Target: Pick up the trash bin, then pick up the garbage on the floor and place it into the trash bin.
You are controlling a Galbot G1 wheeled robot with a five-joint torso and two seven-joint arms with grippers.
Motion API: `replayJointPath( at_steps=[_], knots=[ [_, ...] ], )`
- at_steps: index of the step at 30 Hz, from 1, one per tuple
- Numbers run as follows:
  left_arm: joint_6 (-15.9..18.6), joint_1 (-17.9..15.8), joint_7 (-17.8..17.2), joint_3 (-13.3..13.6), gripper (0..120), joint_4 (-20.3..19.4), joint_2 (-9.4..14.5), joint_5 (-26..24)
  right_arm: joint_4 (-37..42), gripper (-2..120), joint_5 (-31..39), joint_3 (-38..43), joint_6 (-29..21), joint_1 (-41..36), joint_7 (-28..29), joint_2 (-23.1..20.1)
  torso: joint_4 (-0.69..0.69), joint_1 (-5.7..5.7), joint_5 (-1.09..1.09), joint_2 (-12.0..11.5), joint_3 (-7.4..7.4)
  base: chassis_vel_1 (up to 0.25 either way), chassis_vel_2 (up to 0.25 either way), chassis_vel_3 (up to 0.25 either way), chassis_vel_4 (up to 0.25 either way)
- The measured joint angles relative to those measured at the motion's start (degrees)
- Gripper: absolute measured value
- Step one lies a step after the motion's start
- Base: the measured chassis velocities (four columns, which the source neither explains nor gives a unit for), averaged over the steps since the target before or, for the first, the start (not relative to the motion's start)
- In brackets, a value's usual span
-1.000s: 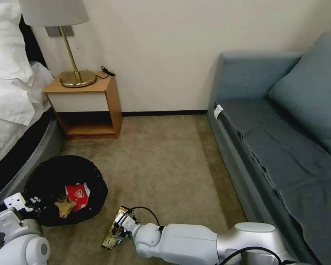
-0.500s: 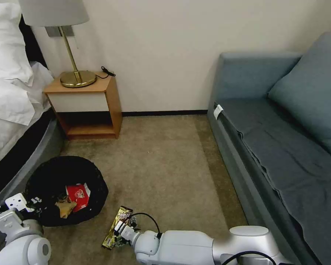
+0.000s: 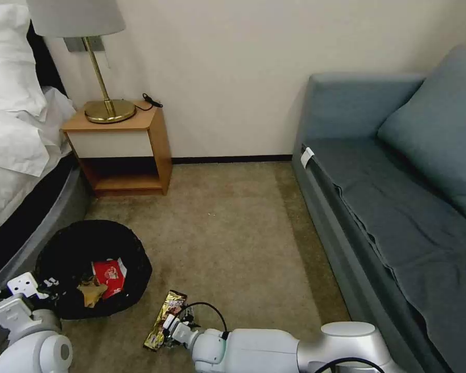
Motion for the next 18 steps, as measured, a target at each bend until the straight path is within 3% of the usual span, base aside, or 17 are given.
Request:
replayJointPath(
  at_steps=[10,18],
  knots=[
    [0.0,0.1,0.1,0.3,3,-0.1,0.0,0.2,-1.2,100,-0.2,-1.5,-0.7,1.9,-3.0,0.1,0.0,0.0,0.0,0.0,0.0,0.0,0.0,0.0,0.0],
    [-0.2,0.1,0.1,0.3,3,-0.1,-0.1,0.3,-6.2,100,-4.8,-2.2,2.8,3.2,-6.6,1.2,0.0,0.0,0.0,0.0,0.0,0.0,0.0,0.0,0.0]
  ],
)
